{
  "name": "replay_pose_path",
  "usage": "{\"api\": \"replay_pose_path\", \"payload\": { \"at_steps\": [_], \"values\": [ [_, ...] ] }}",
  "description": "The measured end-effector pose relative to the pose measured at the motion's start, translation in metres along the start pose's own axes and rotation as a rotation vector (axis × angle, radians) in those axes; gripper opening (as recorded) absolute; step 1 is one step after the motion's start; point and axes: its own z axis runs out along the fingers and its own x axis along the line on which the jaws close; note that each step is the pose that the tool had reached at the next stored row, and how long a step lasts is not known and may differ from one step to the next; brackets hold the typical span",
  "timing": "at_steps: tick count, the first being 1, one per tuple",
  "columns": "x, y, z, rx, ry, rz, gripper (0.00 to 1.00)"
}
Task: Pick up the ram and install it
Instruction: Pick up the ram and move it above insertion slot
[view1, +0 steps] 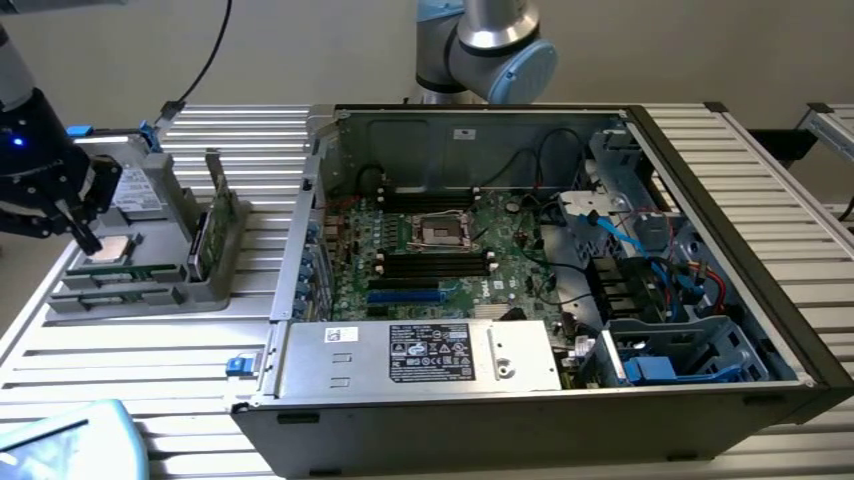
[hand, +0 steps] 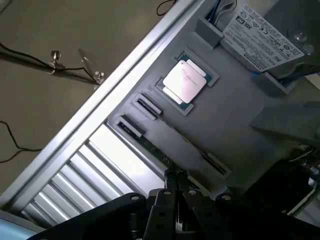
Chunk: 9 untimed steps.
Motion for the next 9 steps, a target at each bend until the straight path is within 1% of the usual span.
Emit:
{"api": "replay_pose_path", "payload": {
  "at_steps": [9],
  "values": [
    [-0.0001, 0.0, 0.0037, 0.007, 0.0023, -0.163, 0.1]
  ]
}}
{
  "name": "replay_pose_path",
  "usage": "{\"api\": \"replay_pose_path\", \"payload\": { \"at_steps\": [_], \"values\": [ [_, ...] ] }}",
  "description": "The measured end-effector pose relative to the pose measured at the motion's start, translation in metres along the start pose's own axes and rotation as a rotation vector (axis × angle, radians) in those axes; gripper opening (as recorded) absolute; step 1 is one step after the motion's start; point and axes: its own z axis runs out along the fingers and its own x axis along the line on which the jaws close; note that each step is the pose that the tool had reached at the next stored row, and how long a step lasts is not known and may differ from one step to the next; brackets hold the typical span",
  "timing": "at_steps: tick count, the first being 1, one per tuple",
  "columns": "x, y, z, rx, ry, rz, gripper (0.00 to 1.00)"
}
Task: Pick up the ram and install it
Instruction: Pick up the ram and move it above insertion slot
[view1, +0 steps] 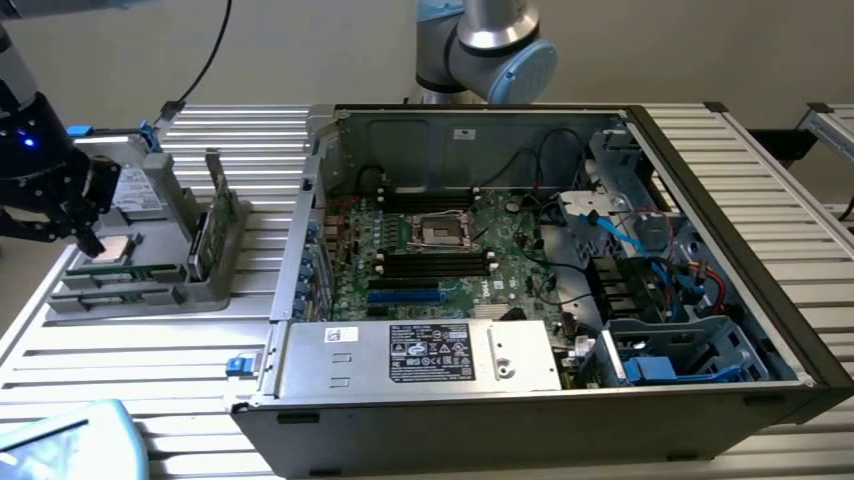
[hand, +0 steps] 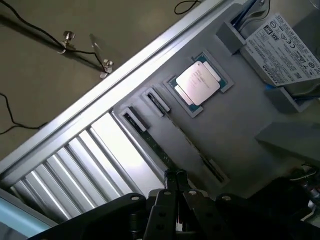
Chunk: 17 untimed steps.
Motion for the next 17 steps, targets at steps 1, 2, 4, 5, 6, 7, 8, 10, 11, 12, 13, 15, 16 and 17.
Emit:
{"api": "replay_pose_path", "payload": {
  "at_steps": [1, 2, 4, 5, 6, 7, 8, 10, 11, 12, 13, 15, 16, 17],
  "values": [
    [0.0, 0.0, 0.0004, 0.0008, 0.0002, -0.018, 0.1],
    [0.0, 0.0, 0.0007, 0.0016, 0.0005, -0.037, 0.1],
    [-0.0001, 0.0, 0.0014, 0.0031, 0.0009, -0.072, 0.1],
    [-0.0001, 0.0, 0.0018, 0.004, 0.0011, -0.091, 0.1],
    [-0.0001, 0.0, 0.0022, 0.0048, 0.0014, -0.109, 0.1],
    [-0.0001, 0.0, 0.0026, 0.0056, 0.0016, -0.128, 0.1],
    [-0.0001, 0.0, 0.0029, 0.0063, 0.0019, -0.146, 0.1],
    [-0.0002, -0.0001, 0.0041, 0.0087, 0.0026, -0.2, 0.1],
    [-0.0002, -0.0001, 0.0048, 0.0102, 0.0031, -0.237, 0.1],
    [-0.0002, -0.0001, 0.0052, 0.0111, 0.0033, -0.255, 0.1],
    [-0.0002, -0.0001, 0.0056, 0.0118, 0.0035, -0.272, 0.1],
    [-0.0003, -0.0001, 0.0064, 0.0133, 0.0041, -0.309, 0.1],
    [-0.0003, -0.0001, 0.0069, 0.0142, 0.0042, -0.328, 0.1],
    [-0.0003, -0.0001, 0.0073, 0.0149, 0.0045, -0.345, 0.1]
  ]
}}
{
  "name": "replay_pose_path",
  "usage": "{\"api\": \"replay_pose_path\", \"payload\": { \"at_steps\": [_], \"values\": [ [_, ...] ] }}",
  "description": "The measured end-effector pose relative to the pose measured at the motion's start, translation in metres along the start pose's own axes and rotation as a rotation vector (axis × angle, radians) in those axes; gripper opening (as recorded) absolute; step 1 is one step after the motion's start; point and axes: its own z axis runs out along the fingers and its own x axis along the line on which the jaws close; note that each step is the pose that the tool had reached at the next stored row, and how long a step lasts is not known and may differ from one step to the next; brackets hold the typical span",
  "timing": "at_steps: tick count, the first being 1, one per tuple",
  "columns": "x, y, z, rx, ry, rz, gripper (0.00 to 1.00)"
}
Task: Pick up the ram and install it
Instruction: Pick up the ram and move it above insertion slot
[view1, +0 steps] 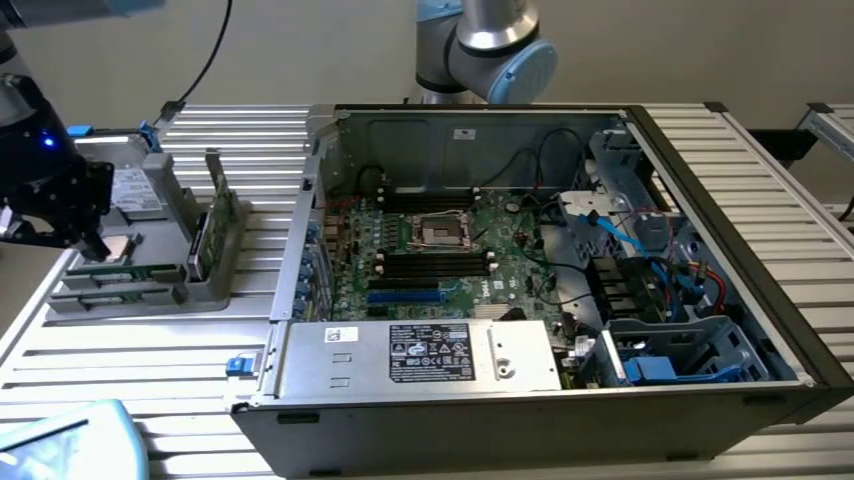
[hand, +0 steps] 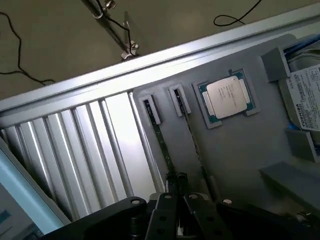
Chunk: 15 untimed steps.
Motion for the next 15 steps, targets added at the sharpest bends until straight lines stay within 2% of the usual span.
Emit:
{"api": "replay_pose_path", "payload": {
  "at_steps": [1, 15],
  "values": [
    [0.0, 0.0, 0.0009, 0.0013, 0.0006, -0.036, 0.1],
    [-0.0004, -0.0001, 0.0085, 0.0031, 0.0064, -0.292, 0.1]
  ]
}}
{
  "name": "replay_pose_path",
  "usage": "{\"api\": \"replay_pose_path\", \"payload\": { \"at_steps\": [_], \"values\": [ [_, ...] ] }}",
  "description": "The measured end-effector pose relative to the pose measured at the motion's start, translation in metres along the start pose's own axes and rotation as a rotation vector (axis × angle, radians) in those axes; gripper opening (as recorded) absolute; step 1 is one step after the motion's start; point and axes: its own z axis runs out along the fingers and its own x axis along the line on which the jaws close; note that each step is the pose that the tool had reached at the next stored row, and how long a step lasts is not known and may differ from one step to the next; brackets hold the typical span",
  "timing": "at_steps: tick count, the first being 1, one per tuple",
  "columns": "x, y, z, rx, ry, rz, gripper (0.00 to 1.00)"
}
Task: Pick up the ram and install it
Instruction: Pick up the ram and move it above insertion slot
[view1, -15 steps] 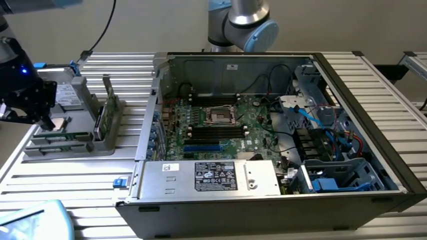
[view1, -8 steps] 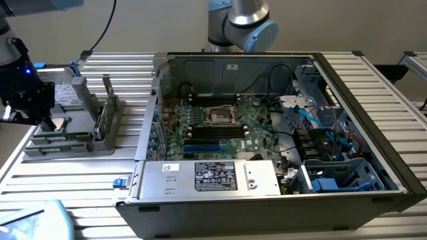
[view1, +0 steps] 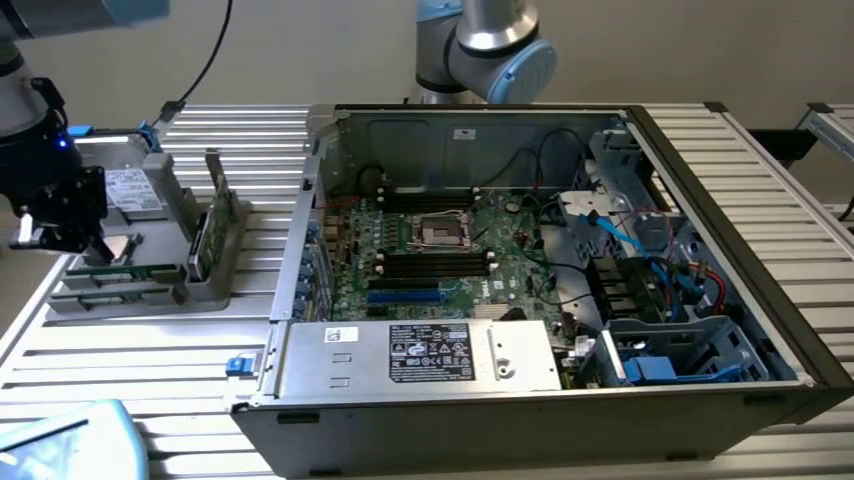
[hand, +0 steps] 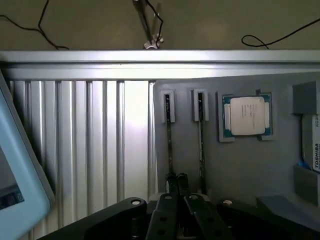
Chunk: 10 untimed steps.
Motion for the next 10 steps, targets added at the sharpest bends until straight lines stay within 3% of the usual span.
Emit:
{"api": "replay_pose_path", "payload": {
  "at_steps": [5, 10],
  "values": [
    [-0.0001, 0.0, 0.0019, -0.0012, 0.0024, -0.087, 0.1],
    [-0.0001, 0.0, 0.002, -0.0017, 0.0025, -0.089, 0.1]
  ]
}}
